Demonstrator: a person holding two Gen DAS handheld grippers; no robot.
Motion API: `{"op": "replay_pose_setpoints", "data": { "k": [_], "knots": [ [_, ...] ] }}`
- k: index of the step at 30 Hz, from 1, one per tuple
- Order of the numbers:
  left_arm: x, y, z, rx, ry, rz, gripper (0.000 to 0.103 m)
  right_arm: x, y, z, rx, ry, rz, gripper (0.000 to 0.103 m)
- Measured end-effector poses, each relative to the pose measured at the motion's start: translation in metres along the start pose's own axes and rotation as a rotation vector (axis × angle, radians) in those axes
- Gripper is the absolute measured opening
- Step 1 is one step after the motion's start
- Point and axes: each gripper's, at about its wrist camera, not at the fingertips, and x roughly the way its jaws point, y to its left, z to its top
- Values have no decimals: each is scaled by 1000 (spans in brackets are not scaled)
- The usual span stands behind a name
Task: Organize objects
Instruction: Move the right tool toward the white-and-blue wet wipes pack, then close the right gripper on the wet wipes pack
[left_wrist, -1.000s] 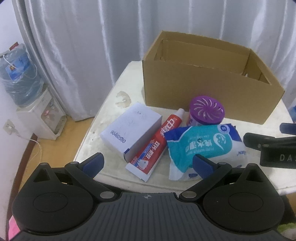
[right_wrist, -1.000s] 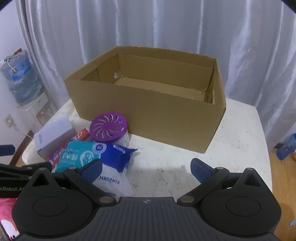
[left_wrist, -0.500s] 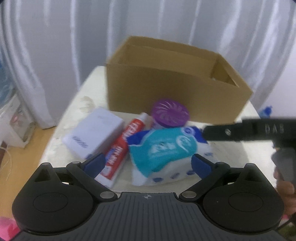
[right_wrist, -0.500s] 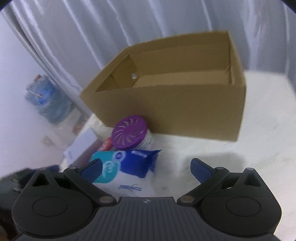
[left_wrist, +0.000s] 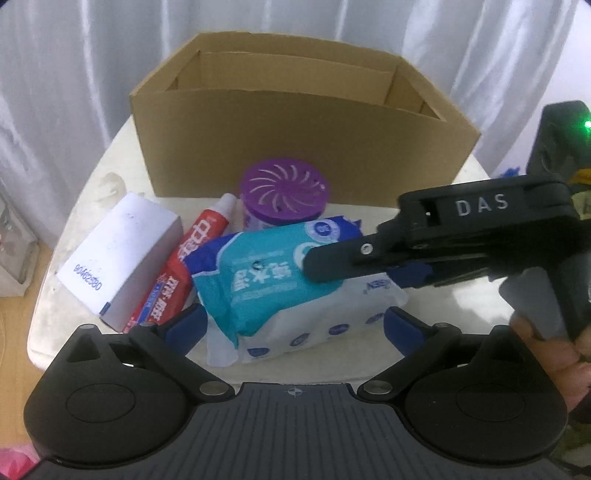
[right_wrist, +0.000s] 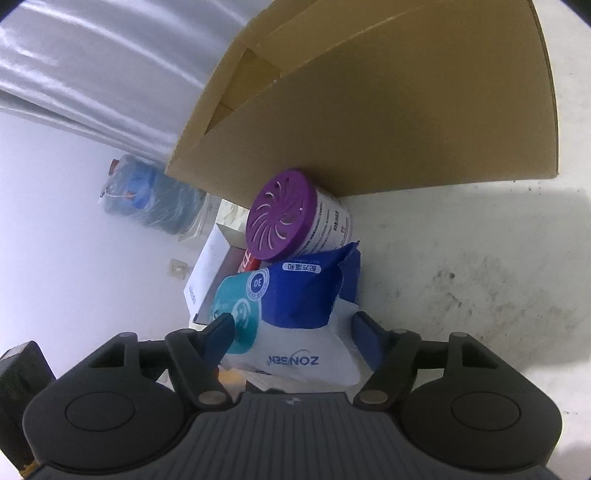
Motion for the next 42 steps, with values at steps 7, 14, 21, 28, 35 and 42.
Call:
{"op": "replay_pose_setpoints", "data": {
  "k": [7, 14, 21, 28, 35, 42],
  "knots": [
    [-5, -23, 0, 46, -19, -34, 102, -7, -2, -1, -8, 18, 8, 69],
    [-5, -42, 1, 69, -19, -132, 102, -32, -20, -2, 11, -30, -30, 69],
    [-11, -48, -2, 93, -26, -190, 101, -63, -37, -8, 18, -106, -91, 70],
    [-15, -31, -4, 46, -45, -154, 101, -63, -44, -1, 46, -124, -85, 77],
    [23, -13, 4, -27, 48, -217, 102, -45, -48, 2, 69, -75, -36, 89],
    [42, -15, 8, -31, 76, -239, 102, -35, -38, 5, 8, -44, -4, 102]
  ]
}}
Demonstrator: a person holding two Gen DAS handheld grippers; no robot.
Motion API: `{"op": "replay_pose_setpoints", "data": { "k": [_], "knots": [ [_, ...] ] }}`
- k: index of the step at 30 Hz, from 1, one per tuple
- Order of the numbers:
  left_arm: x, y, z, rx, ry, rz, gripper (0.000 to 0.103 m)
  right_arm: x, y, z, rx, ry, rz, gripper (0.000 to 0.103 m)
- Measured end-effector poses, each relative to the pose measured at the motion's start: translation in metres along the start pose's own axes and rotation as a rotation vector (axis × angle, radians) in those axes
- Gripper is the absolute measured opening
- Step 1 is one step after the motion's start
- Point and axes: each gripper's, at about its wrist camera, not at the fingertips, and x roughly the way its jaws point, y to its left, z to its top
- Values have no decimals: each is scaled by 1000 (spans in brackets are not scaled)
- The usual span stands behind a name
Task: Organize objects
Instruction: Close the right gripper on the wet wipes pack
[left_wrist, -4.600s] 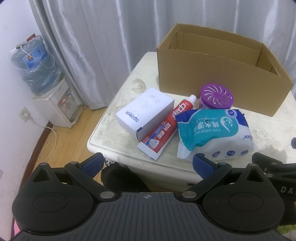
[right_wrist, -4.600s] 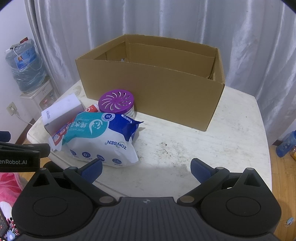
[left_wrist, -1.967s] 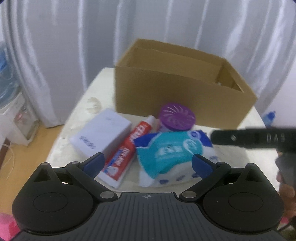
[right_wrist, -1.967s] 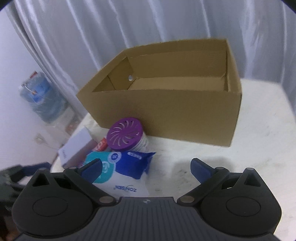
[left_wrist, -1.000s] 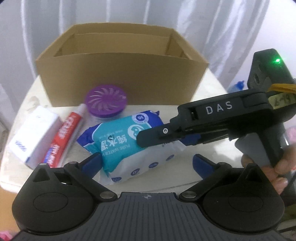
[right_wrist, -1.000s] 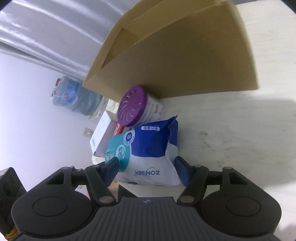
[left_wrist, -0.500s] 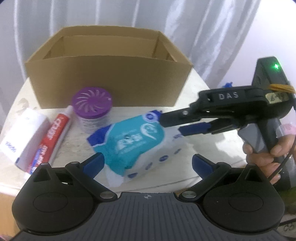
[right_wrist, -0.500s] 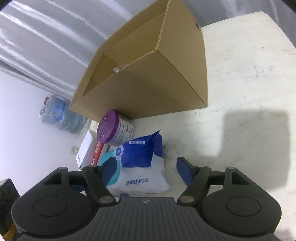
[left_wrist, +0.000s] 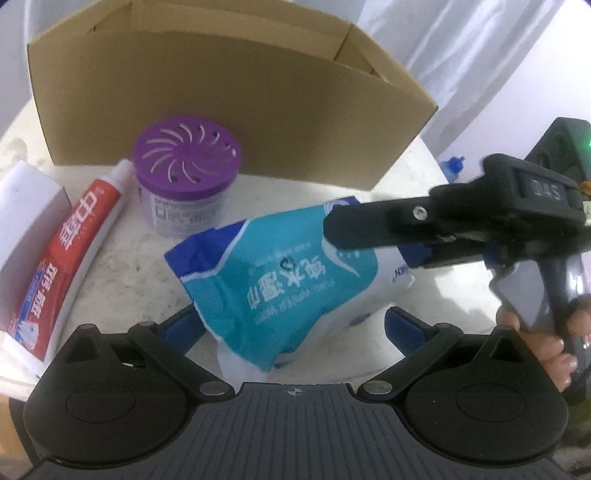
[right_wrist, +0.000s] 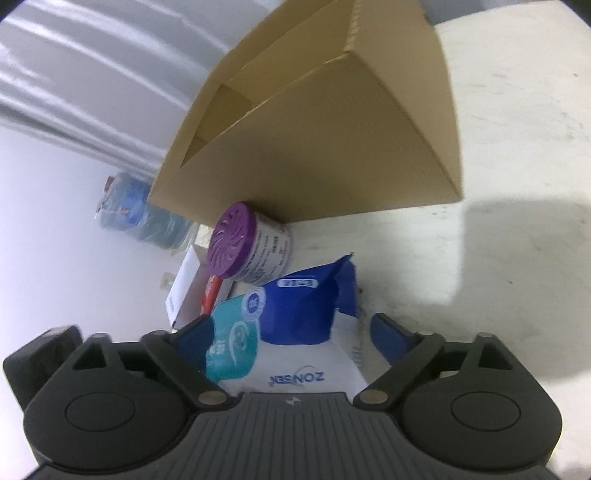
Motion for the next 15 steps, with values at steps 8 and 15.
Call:
{"op": "replay_pose_setpoints", "data": {
  "k": [8, 15],
  "knots": [
    [4, -5, -4, 23, -65, -3, 103, 1, 4, -4, -32, -17, 0, 103],
    [-1, -3, -11, 12, -85, -12, 103, 1, 9, -8, -80, -23, -24, 103]
  ]
}}
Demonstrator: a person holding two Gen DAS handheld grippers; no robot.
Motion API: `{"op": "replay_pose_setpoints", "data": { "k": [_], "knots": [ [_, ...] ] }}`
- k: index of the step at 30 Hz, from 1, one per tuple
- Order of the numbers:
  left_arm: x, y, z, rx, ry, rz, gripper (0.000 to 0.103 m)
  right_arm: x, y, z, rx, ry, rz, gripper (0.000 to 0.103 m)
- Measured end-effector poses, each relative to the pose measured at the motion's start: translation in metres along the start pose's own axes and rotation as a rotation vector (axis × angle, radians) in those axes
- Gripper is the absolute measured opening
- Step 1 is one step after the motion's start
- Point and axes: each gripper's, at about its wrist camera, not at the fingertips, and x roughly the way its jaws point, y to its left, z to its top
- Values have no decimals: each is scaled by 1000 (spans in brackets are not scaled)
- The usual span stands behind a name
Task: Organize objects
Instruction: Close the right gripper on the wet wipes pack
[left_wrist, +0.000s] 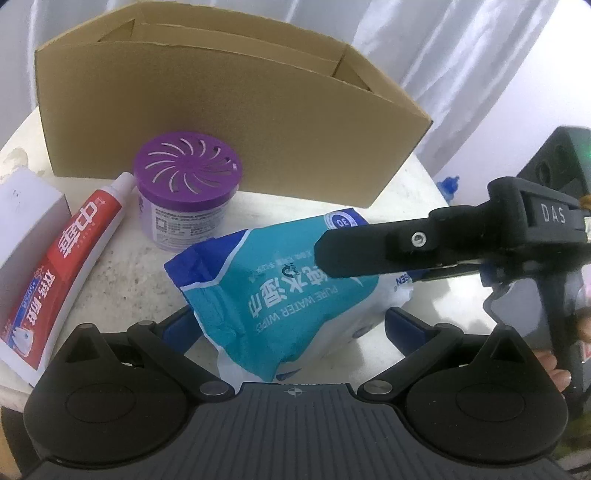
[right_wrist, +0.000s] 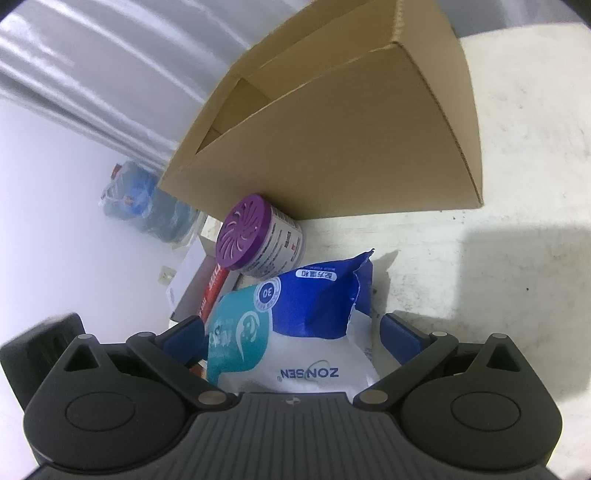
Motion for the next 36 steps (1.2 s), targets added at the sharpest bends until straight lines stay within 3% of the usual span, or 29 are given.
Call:
{"op": "replay_pose_setpoints", "data": {
  "k": [5, 9, 16, 24, 36],
  "knots": [
    [1, -4, -1, 15, -8, 28, 102, 1, 6, 2, -6, 11, -37, 100],
    [-1, -10, -3, 30, -11, 51, 91, -4, 9, -3, -29, -1, -63, 87],
    [1, -26, -6, 26, -24, 82, 80, -13, 11, -6, -31, -13, -66, 81],
    [0, -41, -13, 18, 4, 57, 78, -29, 6, -17, -7, 15, -75, 80],
    [21, -49, -7, 79, 59, 126, 82, -36, 11, -22, -62, -3, -121, 80]
  ]
}}
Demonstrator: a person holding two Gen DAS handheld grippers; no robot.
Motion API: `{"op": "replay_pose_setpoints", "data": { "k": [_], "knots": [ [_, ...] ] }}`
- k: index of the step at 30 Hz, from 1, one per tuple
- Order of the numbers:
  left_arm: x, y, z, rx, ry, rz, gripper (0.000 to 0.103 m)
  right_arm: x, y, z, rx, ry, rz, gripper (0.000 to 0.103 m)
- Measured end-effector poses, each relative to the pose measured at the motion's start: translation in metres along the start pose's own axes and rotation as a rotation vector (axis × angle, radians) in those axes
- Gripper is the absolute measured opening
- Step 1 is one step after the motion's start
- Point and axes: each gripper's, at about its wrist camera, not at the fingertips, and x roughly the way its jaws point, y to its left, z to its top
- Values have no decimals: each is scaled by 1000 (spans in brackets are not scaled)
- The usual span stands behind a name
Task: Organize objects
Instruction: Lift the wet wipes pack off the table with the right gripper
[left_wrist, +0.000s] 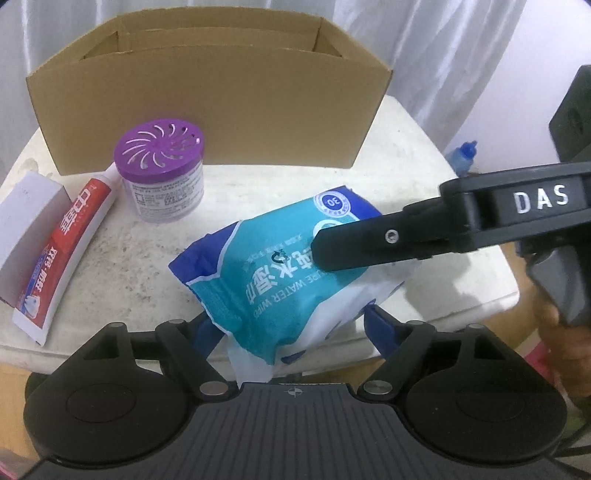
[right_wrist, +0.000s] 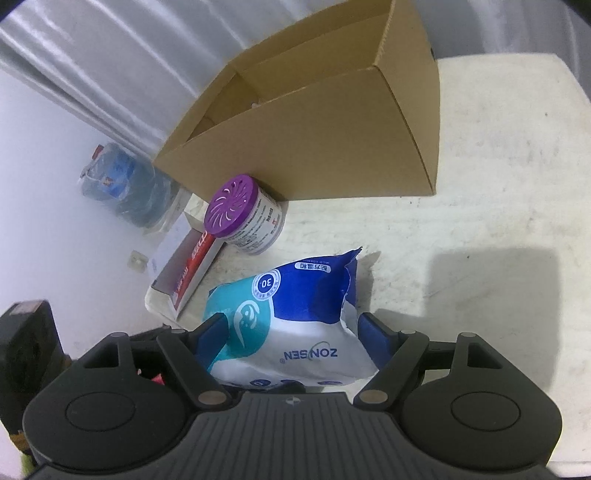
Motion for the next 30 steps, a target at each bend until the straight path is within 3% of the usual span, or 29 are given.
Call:
{"op": "replay_pose_setpoints", "data": {
  "k": [7, 21, 30],
  "knots": [
    [11, -10, 2, 33, 0, 29, 87, 3, -1, -2, 8, 8, 17, 81],
    [11, -15, 0, 12, -12, 37, 80, 2, 10, -2, -38, -4, -13, 82],
    [13, -16, -2, 15, -2, 49, 84, 1, 2, -3, -8, -8, 2, 82]
  ]
}}
